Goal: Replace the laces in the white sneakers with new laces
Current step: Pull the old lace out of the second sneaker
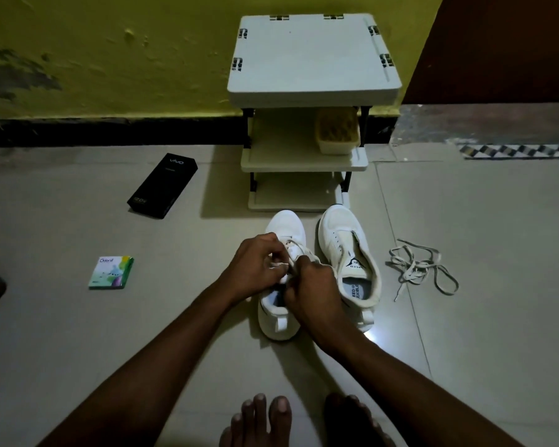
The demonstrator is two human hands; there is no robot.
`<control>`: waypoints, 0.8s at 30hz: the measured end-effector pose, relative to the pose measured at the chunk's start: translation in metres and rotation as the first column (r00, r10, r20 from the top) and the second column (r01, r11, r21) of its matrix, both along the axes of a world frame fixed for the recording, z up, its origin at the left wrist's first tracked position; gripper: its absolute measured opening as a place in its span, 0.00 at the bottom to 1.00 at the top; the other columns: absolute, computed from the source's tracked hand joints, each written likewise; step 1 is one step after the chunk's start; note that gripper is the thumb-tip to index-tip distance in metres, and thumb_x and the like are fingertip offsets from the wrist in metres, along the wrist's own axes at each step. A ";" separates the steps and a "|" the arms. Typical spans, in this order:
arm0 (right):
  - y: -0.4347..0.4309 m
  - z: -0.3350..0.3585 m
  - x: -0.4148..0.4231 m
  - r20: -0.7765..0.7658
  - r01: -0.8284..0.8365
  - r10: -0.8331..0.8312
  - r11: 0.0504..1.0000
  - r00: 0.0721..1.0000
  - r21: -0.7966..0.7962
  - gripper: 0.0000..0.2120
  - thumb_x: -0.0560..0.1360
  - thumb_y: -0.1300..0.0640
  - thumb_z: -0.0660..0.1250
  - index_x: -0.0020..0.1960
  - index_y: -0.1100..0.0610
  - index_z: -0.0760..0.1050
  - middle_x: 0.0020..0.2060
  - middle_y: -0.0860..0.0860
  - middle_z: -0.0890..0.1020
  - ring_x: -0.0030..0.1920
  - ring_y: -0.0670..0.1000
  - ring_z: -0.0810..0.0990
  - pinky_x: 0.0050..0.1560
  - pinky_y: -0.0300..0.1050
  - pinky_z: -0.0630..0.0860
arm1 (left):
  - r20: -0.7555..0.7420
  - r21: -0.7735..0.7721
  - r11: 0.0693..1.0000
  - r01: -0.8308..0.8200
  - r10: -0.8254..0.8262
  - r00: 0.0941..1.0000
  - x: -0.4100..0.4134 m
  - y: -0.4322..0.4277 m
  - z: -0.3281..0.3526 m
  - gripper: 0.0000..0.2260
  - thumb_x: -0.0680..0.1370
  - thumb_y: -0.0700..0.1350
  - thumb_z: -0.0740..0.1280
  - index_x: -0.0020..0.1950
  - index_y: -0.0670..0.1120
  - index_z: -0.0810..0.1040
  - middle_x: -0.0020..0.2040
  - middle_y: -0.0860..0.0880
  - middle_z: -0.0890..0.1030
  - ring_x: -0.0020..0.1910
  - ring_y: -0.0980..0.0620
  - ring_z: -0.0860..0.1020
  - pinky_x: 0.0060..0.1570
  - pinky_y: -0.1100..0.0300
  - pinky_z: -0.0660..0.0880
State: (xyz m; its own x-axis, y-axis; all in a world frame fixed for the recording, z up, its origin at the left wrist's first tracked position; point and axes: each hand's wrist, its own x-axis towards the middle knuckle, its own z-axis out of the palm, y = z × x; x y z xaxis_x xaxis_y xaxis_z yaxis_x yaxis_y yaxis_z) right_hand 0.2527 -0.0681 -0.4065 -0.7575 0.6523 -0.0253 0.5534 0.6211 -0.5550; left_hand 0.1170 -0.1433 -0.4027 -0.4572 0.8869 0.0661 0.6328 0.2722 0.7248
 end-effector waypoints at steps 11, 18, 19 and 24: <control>0.007 0.005 0.000 0.066 -0.044 0.041 0.998 0.997 0.039 0.08 0.75 0.59 0.63 0.52 0.59 0.77 0.41 0.59 0.83 0.42 0.61 0.82 0.45 0.54 0.79 | 0.369 0.077 0.947 -0.313 0.264 0.891 0.008 -0.009 -0.009 0.07 0.76 0.34 0.73 0.44 0.45 0.87 0.41 0.53 0.80 0.42 0.58 0.79 0.43 0.67 0.73; 0.008 0.001 0.003 0.006 -0.048 0.048 0.998 0.999 0.050 0.12 0.73 0.61 0.64 0.56 0.60 0.76 0.39 0.59 0.83 0.40 0.61 0.81 0.42 0.53 0.78 | 0.158 0.044 0.902 -0.429 0.418 0.895 -0.020 -0.033 -0.018 0.05 0.77 0.37 0.72 0.45 0.44 0.86 0.43 0.47 0.81 0.44 0.53 0.79 0.43 0.64 0.72; 0.008 0.001 0.003 -0.008 -0.046 0.046 0.998 0.999 0.048 0.13 0.73 0.61 0.64 0.58 0.61 0.76 0.39 0.58 0.83 0.40 0.61 0.81 0.42 0.53 0.78 | 0.154 0.005 0.902 -0.431 0.425 0.892 -0.023 -0.035 -0.019 0.05 0.77 0.38 0.72 0.45 0.47 0.86 0.44 0.49 0.82 0.44 0.54 0.80 0.46 0.61 0.72; 0.007 0.000 0.000 -0.122 -0.032 0.036 0.999 0.992 0.040 0.13 0.75 0.57 0.63 0.58 0.61 0.73 0.45 0.59 0.82 0.45 0.60 0.81 0.46 0.54 0.78 | 0.046 -0.193 0.893 -0.408 0.423 0.905 -0.012 -0.033 -0.007 0.12 0.66 0.58 0.69 0.48 0.59 0.81 0.50 0.64 0.80 0.53 0.61 0.77 0.64 0.45 0.68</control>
